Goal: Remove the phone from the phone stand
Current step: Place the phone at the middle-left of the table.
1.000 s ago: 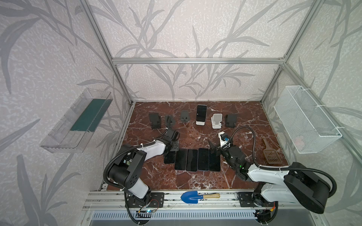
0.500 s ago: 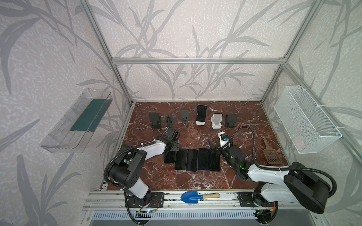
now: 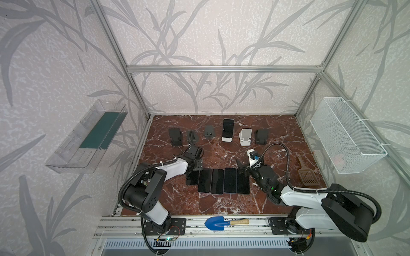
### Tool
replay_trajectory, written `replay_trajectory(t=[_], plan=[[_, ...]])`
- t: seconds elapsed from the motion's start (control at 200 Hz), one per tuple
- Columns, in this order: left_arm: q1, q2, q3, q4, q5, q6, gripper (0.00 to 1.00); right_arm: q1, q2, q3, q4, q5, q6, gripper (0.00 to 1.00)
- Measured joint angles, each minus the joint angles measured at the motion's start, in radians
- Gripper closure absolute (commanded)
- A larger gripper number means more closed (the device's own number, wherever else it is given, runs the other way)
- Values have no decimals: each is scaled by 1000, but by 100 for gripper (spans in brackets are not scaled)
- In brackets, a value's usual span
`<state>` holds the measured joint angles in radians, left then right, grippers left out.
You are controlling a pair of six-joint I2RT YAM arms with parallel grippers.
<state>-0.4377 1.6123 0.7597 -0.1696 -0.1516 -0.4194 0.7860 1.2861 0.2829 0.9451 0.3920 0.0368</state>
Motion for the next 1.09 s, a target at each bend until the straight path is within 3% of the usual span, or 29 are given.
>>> replay_trajectory(t=[0.4, 1.095], plan=[[0, -6, 19, -69, -4, -11, 35, 0, 0, 0, 0, 0, 0, 1], [0, -57, -5, -145, 21, -26, 35, 0, 0, 0, 0, -1, 5, 1]])
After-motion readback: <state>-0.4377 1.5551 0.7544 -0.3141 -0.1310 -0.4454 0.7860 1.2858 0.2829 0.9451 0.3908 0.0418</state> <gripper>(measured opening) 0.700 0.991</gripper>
